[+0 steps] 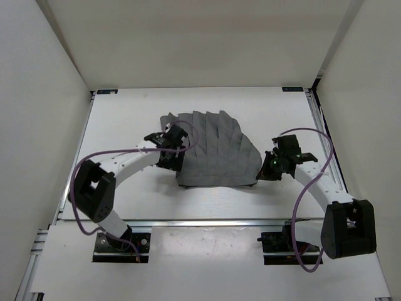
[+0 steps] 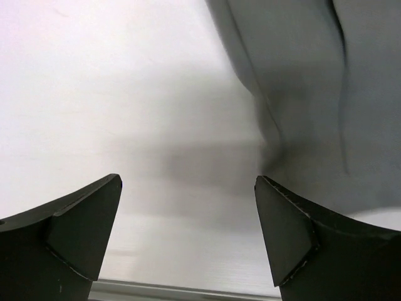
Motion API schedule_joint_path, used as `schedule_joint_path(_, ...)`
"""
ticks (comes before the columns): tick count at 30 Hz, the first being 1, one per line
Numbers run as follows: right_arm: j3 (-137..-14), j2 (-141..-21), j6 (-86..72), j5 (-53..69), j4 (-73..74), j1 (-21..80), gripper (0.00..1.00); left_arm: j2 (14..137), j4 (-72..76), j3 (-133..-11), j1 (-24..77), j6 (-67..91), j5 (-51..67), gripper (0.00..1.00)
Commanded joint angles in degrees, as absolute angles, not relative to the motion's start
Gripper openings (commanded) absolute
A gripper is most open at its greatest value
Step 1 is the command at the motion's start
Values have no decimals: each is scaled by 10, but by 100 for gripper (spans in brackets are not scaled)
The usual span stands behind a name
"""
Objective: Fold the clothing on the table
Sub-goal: Flatten the skirt out
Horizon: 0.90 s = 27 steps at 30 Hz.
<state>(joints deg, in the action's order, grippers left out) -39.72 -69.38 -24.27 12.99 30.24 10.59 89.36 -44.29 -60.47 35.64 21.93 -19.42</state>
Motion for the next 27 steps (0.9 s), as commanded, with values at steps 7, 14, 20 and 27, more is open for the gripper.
schedule_joint_path(7, -441, -695, -230, 91, 284, 111, 0, 956, -505, -717, 346, 131, -545, 98)
schedule_joint_path(14, -421, -679, -250, 94, 275, 107, 0, 941, -483, -704, 311, 142, -538, 99)
schedule_joint_path(20, -415, -672, -250, 89, 278, 98, 0, 950, -383, -674, 335, 3, -697, 24)
schedule_joint_path(27, -413, -668, -264, 88, 271, 95, 0, 953, -411, -709, 383, 41, -538, 0)
